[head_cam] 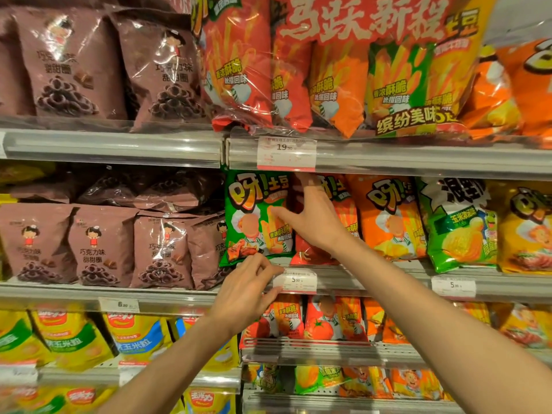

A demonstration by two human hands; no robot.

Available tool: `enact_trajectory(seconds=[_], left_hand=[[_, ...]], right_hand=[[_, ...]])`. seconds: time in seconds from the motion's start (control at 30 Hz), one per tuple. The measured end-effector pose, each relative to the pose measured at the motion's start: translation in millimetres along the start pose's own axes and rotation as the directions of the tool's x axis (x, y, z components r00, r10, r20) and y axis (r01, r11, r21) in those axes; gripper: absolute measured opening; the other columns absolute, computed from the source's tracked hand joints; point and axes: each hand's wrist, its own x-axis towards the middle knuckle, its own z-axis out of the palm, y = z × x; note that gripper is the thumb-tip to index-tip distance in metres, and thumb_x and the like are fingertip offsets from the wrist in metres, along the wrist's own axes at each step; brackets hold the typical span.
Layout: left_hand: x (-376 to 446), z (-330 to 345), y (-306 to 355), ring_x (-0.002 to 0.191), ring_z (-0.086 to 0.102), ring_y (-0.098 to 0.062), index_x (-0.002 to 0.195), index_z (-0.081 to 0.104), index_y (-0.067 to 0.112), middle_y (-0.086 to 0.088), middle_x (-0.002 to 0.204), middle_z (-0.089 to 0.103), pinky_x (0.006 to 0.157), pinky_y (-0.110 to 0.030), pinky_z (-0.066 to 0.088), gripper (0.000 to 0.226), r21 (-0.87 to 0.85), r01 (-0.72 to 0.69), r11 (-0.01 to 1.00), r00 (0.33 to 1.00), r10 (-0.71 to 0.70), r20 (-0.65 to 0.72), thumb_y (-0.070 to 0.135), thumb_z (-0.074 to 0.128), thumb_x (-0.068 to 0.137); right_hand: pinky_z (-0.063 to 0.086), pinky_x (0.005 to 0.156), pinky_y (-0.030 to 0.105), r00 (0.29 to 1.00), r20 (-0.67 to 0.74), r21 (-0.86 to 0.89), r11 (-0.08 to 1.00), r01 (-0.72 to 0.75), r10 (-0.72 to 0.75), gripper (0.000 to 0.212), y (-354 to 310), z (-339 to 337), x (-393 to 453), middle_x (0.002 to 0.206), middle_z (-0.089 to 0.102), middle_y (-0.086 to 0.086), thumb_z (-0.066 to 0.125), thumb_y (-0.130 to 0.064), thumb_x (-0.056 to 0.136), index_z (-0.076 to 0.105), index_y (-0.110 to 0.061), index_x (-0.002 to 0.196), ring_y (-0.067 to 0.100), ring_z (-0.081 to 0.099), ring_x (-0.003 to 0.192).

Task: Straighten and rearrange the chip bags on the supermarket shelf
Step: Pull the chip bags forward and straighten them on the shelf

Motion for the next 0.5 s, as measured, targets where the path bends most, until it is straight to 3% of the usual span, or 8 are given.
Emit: enact_trajectory(seconds=[0.07,0.17,0.33,0.43,0.5], left_hand=[[1.5,2.3,1.3,0.088,0.053,-0.014,0.118,0.061,0.023,0.005,0.102,0.053,0.066,-0.027,0.045,0.034,0.025,-0.017,1.0,1.0,0.018,-0.011,0.035,0.072,0.088],[4.5,5.8,2.3,0.087,0.054,-0.015,0.116,0.061,0.023,0.005,0.099,0.055,0.064,-0.031,0.048,0.032,0.041,-0.045,0.998,0.999,0.046,-0.01,0.034,0.072,0.088],[10.3,9.9,2.0,0.082,0.055,-0.01,0.115,0.061,0.028,0.01,0.097,0.056,0.054,-0.03,0.047,0.031,0.015,-0.04,0.999,0.999,0.04,0.006,0.046,0.056,0.09],[13.3,9.7,-1.5,0.078,0.056,-0.007,0.113,0.062,0.029,0.012,0.094,0.055,0.053,-0.029,0.047,0.031,-0.004,-0.032,0.999,0.999,0.032,0.016,0.047,0.062,0.088],[14.3,8.3,-3.3,0.079,0.056,-0.007,0.113,0.062,0.03,0.013,0.093,0.055,0.052,-0.029,0.047,0.031,-0.006,-0.037,0.999,0.999,0.037,0.029,0.043,0.07,0.086]], right_hand=[[0.042,0.095,0.03,0.998,-0.062,-0.003,0.999,0.032,-0.032,0.067,11.1,-13.6,-11.0,0.134,0.053,0.014,0.072,-0.043,0.09,0.045,-0.011,0.141,0.028,0.053,0.124],[0.042,0.098,0.031,0.99,-0.14,0.022,1.0,-0.001,0.005,0.069,46.2,-34.3,-23.1,0.137,0.048,0.012,0.073,-0.041,0.089,0.04,-0.014,0.144,0.028,0.052,0.125],[0.041,0.112,0.043,0.985,-0.069,0.046,0.987,-0.157,0.16,0.075,95.4,-58.4,-39.3,0.149,0.043,0.01,0.072,-0.043,0.089,0.035,-0.017,0.149,0.025,0.046,0.135],[0.046,0.108,0.044,0.982,-0.025,-0.006,0.982,-0.186,0.186,0.078,98.4,-59.8,-35.9,0.149,0.048,0.01,0.069,-0.048,0.091,0.031,-0.016,0.151,0.025,0.051,0.133],[0.052,0.096,0.042,0.971,0.026,-0.053,0.971,-0.235,0.236,0.079,92.4,-61.0,-27.1,0.141,0.056,0.009,0.066,-0.051,0.092,0.03,-0.012,0.151,0.027,0.058,0.123]])
